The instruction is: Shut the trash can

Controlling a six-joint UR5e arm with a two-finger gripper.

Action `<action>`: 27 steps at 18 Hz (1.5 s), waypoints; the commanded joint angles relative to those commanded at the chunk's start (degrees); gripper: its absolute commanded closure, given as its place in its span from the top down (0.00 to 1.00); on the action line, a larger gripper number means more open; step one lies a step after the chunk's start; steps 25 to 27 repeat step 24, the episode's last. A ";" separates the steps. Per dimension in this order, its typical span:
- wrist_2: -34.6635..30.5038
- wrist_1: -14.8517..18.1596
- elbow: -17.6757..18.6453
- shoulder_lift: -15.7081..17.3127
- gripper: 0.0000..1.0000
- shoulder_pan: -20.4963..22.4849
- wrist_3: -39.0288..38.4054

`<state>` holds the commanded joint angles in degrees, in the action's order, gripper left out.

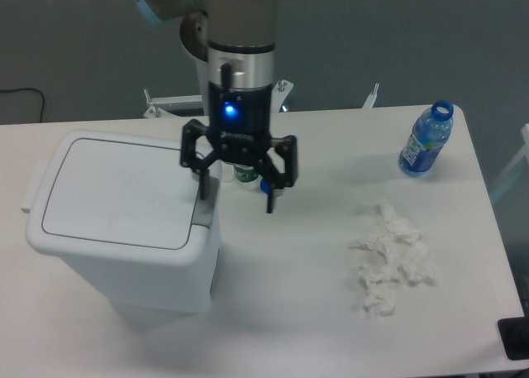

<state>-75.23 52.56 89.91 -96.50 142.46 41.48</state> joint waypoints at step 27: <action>-2.37 5.89 6.50 5.18 1.00 24.27 50.19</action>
